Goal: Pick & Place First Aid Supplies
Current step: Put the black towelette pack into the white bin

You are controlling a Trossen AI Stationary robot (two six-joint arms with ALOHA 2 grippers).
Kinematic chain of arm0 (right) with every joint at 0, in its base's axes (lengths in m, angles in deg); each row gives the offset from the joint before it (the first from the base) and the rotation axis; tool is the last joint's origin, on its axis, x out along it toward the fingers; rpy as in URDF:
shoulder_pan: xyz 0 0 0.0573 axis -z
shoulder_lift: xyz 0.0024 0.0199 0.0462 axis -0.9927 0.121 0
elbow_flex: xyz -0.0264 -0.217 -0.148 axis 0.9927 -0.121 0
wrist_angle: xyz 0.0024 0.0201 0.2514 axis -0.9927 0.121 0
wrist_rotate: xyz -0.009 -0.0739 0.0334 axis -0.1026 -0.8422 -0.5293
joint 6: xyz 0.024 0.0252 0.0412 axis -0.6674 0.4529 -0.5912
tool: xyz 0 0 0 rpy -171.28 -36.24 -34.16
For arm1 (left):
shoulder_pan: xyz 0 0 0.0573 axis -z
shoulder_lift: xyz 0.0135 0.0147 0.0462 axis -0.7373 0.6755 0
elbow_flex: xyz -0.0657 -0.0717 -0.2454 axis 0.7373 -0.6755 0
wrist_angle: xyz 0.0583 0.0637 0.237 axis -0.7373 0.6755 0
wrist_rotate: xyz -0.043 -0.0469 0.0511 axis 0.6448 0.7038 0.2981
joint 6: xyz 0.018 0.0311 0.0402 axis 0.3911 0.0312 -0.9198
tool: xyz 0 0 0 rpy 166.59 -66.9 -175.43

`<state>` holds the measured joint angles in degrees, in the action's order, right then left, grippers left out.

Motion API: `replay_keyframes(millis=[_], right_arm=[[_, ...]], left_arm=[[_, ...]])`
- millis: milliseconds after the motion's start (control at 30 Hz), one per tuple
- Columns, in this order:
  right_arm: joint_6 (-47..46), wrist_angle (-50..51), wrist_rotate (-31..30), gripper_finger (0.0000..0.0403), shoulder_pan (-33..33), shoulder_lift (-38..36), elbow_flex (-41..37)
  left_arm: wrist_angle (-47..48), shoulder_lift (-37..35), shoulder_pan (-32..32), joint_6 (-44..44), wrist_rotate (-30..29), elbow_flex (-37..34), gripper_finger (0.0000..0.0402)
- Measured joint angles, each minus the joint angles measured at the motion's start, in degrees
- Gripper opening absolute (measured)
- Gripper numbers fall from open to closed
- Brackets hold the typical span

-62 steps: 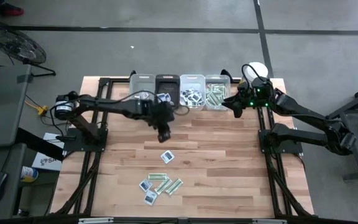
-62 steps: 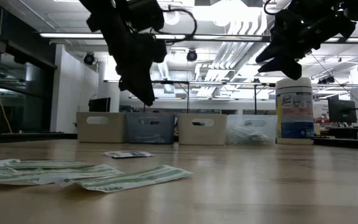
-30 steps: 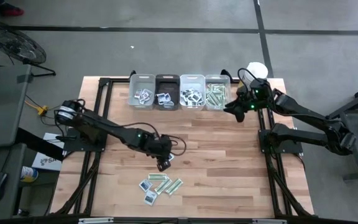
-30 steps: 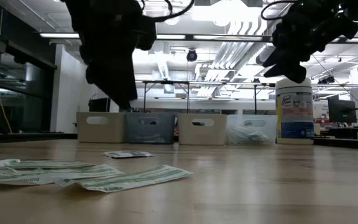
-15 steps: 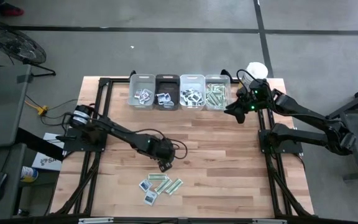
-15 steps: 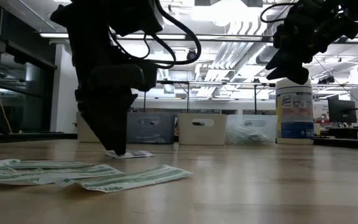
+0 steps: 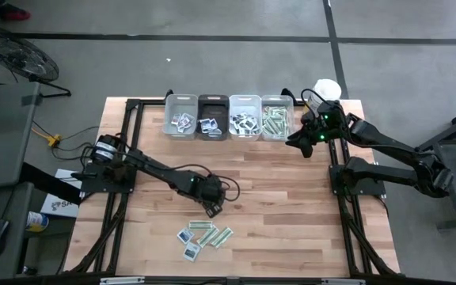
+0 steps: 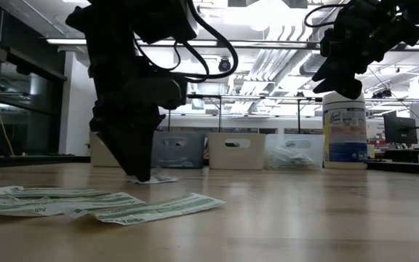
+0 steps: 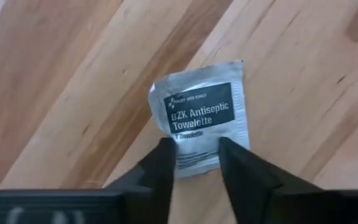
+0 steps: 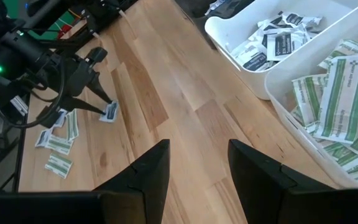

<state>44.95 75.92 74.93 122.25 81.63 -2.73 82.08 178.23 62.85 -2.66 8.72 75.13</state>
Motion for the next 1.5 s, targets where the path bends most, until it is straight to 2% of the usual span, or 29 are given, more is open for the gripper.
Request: replay_keyframes(millis=[267, 367, 467, 567, 667, 767, 1000, 1167, 1333, 1500], right_arm=[[0.24, 0.02, 0.0, 0.0156, 0.0, 0.0, 0.0], [0.47, 0.02, 0.65, 0.0156, 0.0, 0.0, 0.0], [1.88, -0.12, 5.43, 0.0156, 0.02, 0.0, 0.0], [2.29, -0.27, 10.46, 0.0156, 0.0, 0.0, 0.0], [1.4, -1.68, 11.21, 0.0156, -0.27, 0.0, 0.0], [0.81, -5.45, 10.69, 0.0156, -1.63, 0.0, -0.02], [-0.17, -15.87, 6.4, 0.0156, -7.53, 0.0, -0.02], [-1.29, -20.54, 0.9, 0.0156, -11.95, 0.0, -0.02], [-1.03, -25.16, -4.58, 0.0156, -16.04, 0.07, -0.03], [0.63, -32.15, -11.06, 0.0156, -19.44, 0.66, -0.04]], left_arm=[[-0.95, 0.09, 0.07, 0.02, 2.58, -0.02, 0.0014], [-0.83, 0.06, 0.07, -0.01, 2.77, -0.04, 0.0009], [-0.7, -0.74, 0.03, -1.1, 2.14, -0.2, 0.0005], [2.48, -2.36, 0.14, -1.93, -1.65, 1.61, 0.0004], [8.16, -3.35, 0.17, -6.17, -8.9, 4.21, 0.0003], [7.65, -3.98, 0.0, -10.38, -16.43, 9.12, 0.0002], [8.94, -3.93, -1.36, -18.81, -31.58, 19.48, 0.0002], [9.22, -3.95, -4.28, -24.84, -40.46, 26.79, 0.0001], [6.96, -4.0, -7.6, -33.56, -42.02, 31.76, 0.0001], [-1.03, -4.04, -10.12, -43.21, -40.12, 32.83, 0.0001]])
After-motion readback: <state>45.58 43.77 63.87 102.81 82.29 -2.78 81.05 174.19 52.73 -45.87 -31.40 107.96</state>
